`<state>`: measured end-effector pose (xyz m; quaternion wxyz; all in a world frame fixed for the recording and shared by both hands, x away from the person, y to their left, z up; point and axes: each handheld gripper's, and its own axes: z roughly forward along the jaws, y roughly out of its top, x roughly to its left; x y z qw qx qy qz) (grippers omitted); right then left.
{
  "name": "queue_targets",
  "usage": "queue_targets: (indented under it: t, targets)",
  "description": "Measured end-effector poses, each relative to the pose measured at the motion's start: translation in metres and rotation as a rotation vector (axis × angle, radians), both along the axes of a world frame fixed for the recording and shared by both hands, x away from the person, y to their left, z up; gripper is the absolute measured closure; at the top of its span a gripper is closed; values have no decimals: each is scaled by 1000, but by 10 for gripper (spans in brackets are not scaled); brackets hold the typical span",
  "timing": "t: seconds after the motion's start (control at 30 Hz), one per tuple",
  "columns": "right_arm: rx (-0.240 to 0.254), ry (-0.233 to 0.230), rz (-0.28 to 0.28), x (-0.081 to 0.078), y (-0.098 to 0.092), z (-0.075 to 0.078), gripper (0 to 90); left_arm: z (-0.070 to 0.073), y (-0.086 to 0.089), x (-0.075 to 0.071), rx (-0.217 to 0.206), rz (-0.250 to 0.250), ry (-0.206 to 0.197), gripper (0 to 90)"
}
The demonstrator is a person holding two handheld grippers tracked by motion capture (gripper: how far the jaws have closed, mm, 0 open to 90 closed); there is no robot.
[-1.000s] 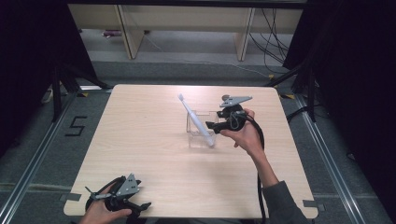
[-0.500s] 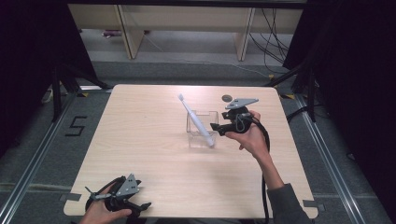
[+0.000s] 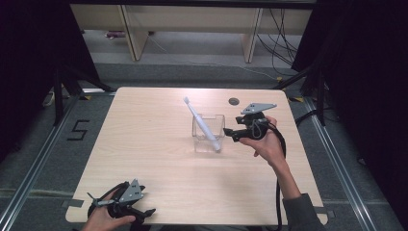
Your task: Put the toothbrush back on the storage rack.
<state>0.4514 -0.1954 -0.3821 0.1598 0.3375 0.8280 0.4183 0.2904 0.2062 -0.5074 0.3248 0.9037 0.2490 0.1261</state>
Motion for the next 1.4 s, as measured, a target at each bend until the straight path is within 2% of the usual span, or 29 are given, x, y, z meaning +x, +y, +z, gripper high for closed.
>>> queue_targets:
  t: [0.13,0.2,0.23,0.3,0.33,0.37,0.4,0.43,0.53,0.6,0.67,0.7,0.8,0.9,0.97,1.03,1.1,1.17,1.23,1.27,1.3,1.37,1.4]
  targets:
    - [9,-3,-19,-4,-2,0,310,0,-1,-1,-1,-7,-2,155]
    - [-6,-21,-15,-4,-4,0,301,0,0,0,1,-6,-4,155]
    - [3,-6,-24,-6,-3,-1,301,0,0,0,1,-2,0,154]
    - [2,-25,-16,-6,-6,-2,301,-1,-1,0,-5,10,-3,154]
    - [6,-9,-17,-7,-6,-2,301,-1,-1,0,-5,10,-3,155]
    - [10,-15,-4,-6,-7,-3,301,0,-1,0,1,1,-10,154]
    - [22,-3,-29,-9,-6,-3,299,0,-1,-1,-1,0,-6,155]
    - [7,-16,-13,-7,-9,-3,297,0,-1,-1,1,-4,-6,155]
    - [25,-20,-12,-9,-10,-5,286,0,0,0,-2,9,-7,155]
    - [45,2,-20,-13,-10,-5,281,0,0,-1,-11,4,-8,155]
    - [47,-24,-20,-14,-11,-6,276,-1,0,-1,-8,4,-8,155]
    - [40,-6,-24,-17,-11,-6,275,0,0,0,1,2,-2,155]
    - [38,-3,-17,-21,-11,-10,273,0,0,-2,-13,13,-5,155]
    - [25,-17,-15,-23,-12,-12,266,0,1,0,2,4,-5,155]
    - [27,-13,-18,-25,-12,-14,251,0,1,-1,-7,4,-12,155]
    - [30,-18,-38,-27,-12,-16,221,0,1,-1,-6,3,-8,155]
    - [35,7,-56,-29,-11,-19,194,0,0,-2,-11,7,-12,155]
    - [20,-14,-59,-29,-13,-21,176,0,0,-1,-10,7,-13,155]
    - [49,12,-63,-32,-12,-24,163,0,1,-1,-7,3,-8,155]
    - [43,-15,-61,-32,-14,-24,162,0,1,-1,-9,5,-10,155]
    - [71,-7,-66,-33,-13,-27,160,0,1,-1,-8,8,-11,155]
    - [66,-2,-72,-35,-15,-28,160,0,1,-1,0,1,-4,155]
    - [66,-10,-60,-35,-17,-29,160,0,1,-1,-3,-3,-17,155]
